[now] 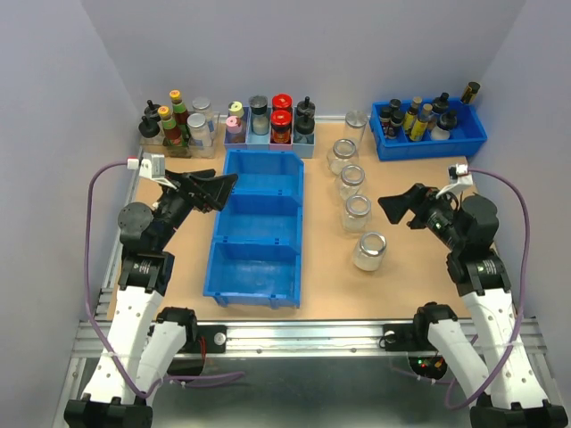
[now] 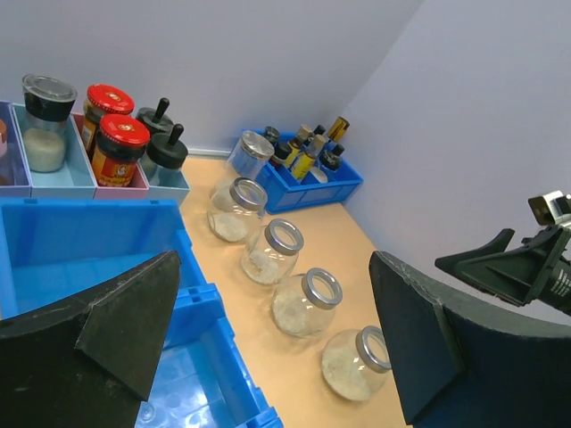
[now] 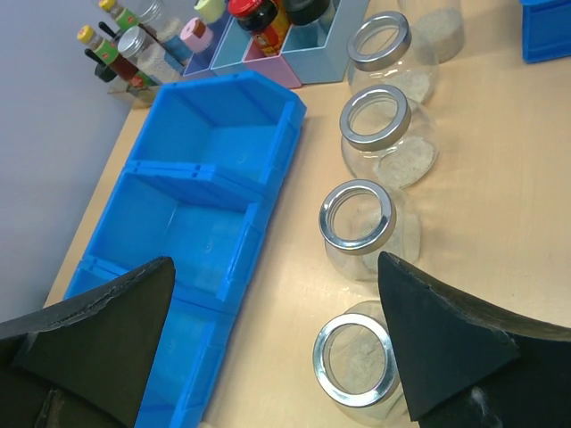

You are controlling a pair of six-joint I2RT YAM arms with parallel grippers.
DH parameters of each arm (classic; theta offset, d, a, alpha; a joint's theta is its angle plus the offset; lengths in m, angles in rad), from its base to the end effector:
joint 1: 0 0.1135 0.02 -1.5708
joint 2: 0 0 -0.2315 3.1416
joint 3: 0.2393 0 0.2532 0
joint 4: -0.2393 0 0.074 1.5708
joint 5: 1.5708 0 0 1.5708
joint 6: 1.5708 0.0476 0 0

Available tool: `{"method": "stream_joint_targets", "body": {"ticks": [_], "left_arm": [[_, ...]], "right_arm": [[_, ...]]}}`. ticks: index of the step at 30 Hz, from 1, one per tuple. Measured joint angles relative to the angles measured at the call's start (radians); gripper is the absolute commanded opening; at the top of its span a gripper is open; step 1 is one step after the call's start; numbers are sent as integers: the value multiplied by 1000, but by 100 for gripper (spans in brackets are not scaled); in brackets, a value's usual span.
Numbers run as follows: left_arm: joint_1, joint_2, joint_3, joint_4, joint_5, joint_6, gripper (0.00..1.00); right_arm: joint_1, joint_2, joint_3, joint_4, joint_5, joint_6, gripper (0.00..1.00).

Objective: Organize the condiment bottles

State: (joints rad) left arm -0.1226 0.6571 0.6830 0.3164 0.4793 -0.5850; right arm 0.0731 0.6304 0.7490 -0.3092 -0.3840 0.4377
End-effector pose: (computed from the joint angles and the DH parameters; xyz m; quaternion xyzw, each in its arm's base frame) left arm 0.1864 -0.0451 0.3603 0.0605 0.5894 -0.4034 0.6973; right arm 0.1843 0.0314 0.3163 0.0178 0.7665 0.3003 0.5675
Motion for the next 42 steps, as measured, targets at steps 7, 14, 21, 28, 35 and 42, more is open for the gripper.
{"method": "stream_joint_targets", "body": {"ticks": [7, 14, 21, 28, 35, 42], "left_arm": [[0, -7, 0, -10, 6, 6, 99], [0, -22, 0, -60, -5, 32, 99], [0, -47, 0, -132, -25, 63, 99], [0, -74, 0, -162, -39, 82, 99], [0, -77, -3, -173, -42, 83, 99], [0, -79, -5, -181, -42, 83, 99]], "right_arm": [[0, -1, -19, -5, -5, -2, 100], [95, 194, -2, -91, 114, -47, 100], [423, 360, 66, -208, 467, -68, 100], [550, 397, 97, -254, 750, -55, 100], [577, 412, 97, -293, 842, -18, 100], [576, 411, 95, -298, 835, 62, 100]]}}
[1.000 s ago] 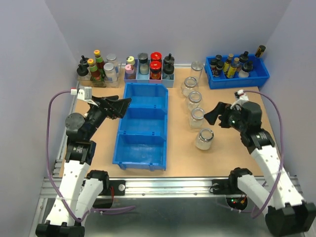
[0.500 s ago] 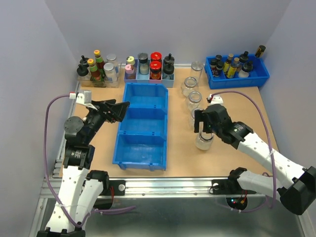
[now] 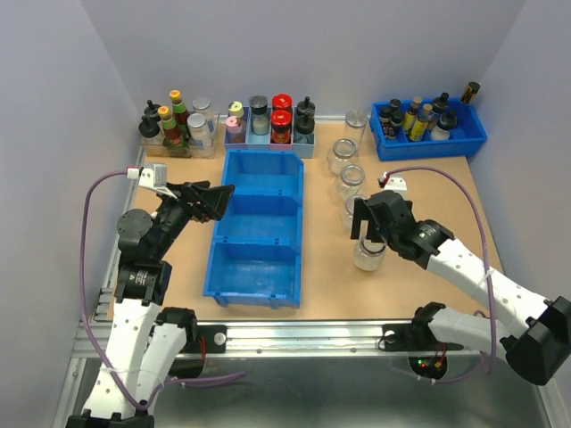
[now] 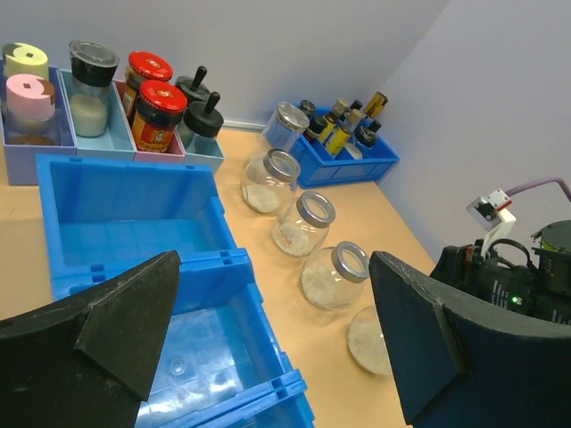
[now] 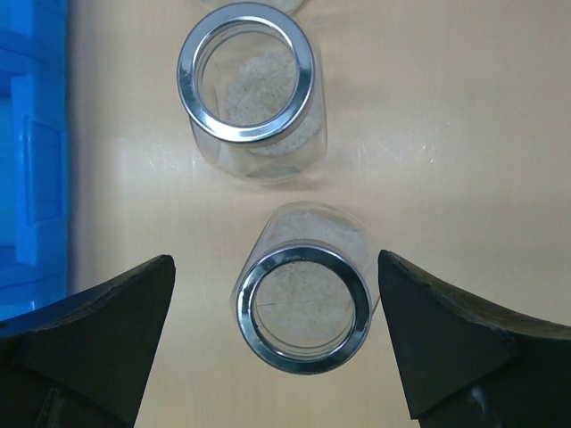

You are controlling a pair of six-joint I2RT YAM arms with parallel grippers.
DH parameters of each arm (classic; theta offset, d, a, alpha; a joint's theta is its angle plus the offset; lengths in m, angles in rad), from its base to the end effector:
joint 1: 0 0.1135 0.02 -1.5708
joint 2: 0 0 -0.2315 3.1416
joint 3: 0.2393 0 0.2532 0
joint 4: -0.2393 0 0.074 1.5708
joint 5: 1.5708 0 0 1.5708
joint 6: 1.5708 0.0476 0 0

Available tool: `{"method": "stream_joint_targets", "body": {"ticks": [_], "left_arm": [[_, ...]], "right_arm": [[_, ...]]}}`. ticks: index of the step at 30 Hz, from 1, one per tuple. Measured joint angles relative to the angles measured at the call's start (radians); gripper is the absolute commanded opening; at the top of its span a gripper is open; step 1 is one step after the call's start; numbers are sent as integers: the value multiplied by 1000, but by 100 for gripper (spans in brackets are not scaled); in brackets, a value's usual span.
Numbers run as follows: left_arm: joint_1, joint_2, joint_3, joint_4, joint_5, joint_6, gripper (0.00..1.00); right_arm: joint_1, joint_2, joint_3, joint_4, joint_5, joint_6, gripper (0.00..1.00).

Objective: Organize the condiment bottles

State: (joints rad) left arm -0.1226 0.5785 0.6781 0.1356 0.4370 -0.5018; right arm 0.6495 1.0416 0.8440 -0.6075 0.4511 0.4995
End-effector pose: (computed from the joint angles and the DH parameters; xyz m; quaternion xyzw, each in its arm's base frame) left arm 0.1751 -0.0419 0.3515 0.0532 0.6258 -0.3632 0.6882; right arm 0.2014 0.1269 0.2397 0.0156 0.9078 0.0237 0.4184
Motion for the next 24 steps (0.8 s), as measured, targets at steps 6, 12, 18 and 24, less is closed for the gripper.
{"method": "stream_joint_targets", "body": {"ticks": [6, 12, 18, 24], "left_arm": [[0, 0, -2, -1, -1, 0, 99], [0, -5, -18, -7, -3, 0, 99], [0, -4, -18, -6, -3, 0, 99], [0, -3, -18, -6, -3, -1, 99]], "right_arm": [[0, 17, -29, -6, -28, 52, 100], [0, 16, -42, -40, -16, 108, 99], [0, 3, -76, -48, -18, 143, 95], [0, -3, -93, -63, -31, 166, 87]]}}
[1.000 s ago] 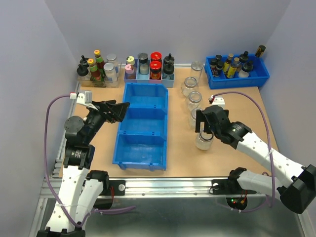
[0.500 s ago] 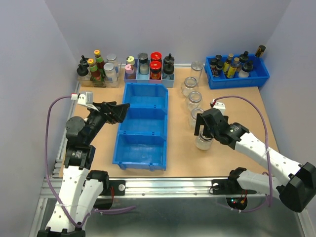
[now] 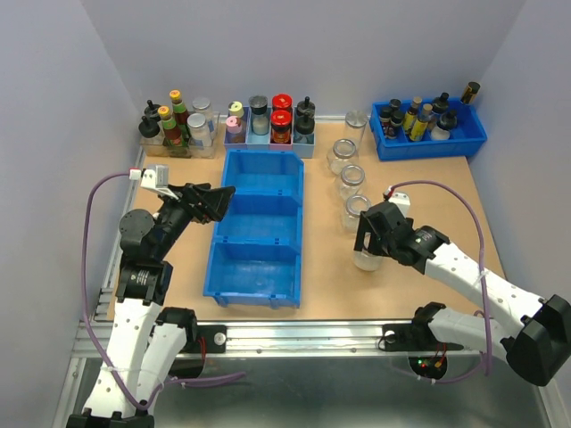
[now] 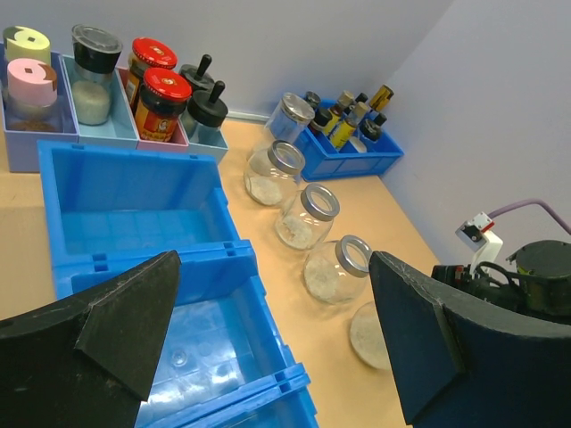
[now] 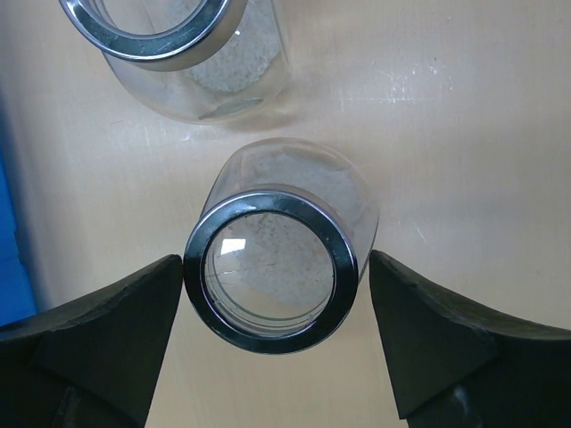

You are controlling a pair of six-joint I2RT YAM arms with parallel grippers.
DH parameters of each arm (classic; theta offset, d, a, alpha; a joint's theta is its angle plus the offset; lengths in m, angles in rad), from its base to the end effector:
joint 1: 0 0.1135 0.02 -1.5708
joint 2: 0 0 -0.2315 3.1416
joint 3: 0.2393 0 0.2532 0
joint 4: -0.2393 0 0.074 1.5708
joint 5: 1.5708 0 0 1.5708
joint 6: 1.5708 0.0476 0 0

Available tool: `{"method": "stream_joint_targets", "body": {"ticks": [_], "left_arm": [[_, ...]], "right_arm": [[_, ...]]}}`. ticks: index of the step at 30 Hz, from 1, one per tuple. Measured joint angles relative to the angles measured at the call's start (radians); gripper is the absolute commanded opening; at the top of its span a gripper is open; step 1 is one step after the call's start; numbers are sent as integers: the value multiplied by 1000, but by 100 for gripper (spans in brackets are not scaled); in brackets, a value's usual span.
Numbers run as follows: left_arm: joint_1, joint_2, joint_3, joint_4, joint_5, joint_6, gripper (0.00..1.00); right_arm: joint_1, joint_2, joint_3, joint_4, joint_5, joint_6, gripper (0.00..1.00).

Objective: Organize the condiment bottles

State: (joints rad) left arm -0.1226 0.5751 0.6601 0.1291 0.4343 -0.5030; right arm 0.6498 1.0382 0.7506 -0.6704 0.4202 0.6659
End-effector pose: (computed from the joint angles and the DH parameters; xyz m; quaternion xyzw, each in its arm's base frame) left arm 0.1764 -0.0419 0.3450 0.0489 0.6334 -0.3626 0.6818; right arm 0.1892 0.1194 0.2046 0.0704 0.9319 0.0230 0.3550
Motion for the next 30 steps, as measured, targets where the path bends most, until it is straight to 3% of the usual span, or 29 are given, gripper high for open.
{"method": "stream_joint_targets", "body": {"ticks": [8, 11, 12, 15, 22, 30], "left_arm": [[0, 5, -18, 3, -1, -3, 99], [0, 6, -24, 3, -1, -3, 99], [0, 5, -26, 2, -1, -3, 99], [0, 5, -26, 1, -1, -3, 99], [0, 5, -26, 0, -13, -3, 98], [0, -9, -26, -83, -159, -4, 98]], "right_arm": [[0, 0, 0, 0, 4, 5, 60], [0, 2, 0, 0, 7, 3, 40], [0, 2, 0, 0, 7, 2, 28], [0, 2, 0, 1, 6, -4, 3], [0, -47, 1, -13, -62, -77, 0], [0, -86, 64, 13, -264, -185, 0]]}}
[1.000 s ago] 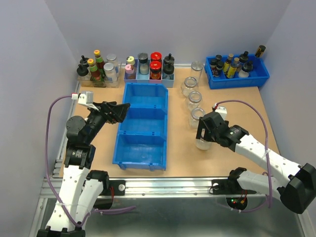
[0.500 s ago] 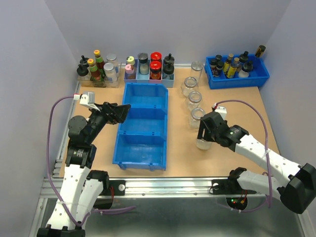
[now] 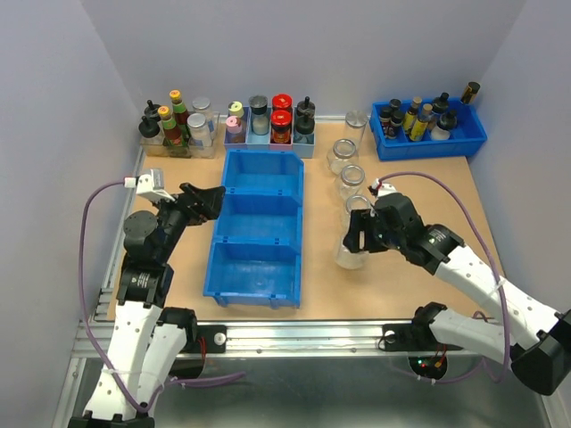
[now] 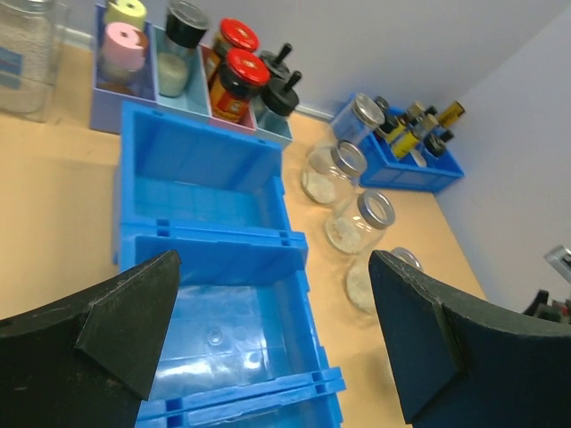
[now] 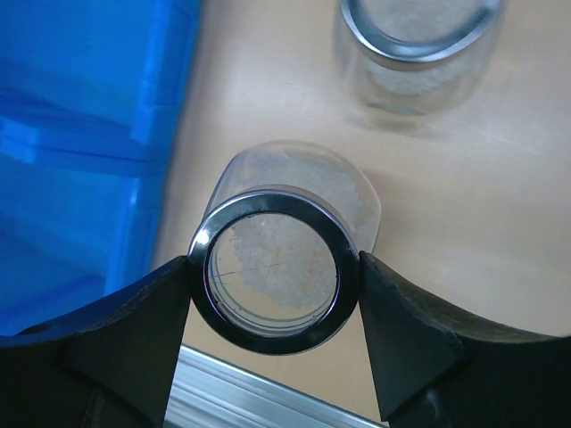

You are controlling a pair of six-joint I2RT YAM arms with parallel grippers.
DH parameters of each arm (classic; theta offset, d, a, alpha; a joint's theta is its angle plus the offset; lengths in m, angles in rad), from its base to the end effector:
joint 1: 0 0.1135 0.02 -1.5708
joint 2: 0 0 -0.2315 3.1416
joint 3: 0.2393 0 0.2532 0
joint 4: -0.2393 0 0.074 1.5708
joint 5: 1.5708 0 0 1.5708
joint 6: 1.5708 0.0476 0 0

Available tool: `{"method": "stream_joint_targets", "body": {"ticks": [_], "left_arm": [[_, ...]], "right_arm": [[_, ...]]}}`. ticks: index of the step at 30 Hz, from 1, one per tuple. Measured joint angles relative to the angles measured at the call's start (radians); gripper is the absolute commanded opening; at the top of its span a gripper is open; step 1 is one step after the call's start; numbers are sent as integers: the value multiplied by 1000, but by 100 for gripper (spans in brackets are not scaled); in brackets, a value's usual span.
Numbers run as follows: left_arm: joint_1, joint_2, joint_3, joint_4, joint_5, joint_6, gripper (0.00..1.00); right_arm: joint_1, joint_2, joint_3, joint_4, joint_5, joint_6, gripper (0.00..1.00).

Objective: Organize the condiment bottles

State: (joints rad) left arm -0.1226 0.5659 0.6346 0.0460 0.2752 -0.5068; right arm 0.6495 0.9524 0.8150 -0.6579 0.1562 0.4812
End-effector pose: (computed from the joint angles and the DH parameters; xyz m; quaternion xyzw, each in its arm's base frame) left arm 0.1819 -0.0355 0.3281 -0.0253 0.6665 -0.3157 0.6749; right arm 0.1816 0.1286 0.2415 -0.0482 0.9222 0.1409 0.3570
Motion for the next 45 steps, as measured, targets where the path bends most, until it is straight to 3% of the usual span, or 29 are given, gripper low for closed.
{"method": "stream_joint_targets", "body": {"ticks": [10, 19, 31, 45], "left_arm": [[0, -88, 23, -79, -187, -1, 98], [0, -111, 30, -145, -294, -7, 98], [0, -136, 35, -179, -324, -10, 98], [0, -188, 70, -198, -358, -29, 98]], "right_arm": [[47, 74, 112, 164, -278, -51, 0], [280, 214, 185, 285, -336, -63, 0], [484, 512, 373, 352, -197, -42, 1], [643, 880, 585, 370, 246, 224, 1]]}}
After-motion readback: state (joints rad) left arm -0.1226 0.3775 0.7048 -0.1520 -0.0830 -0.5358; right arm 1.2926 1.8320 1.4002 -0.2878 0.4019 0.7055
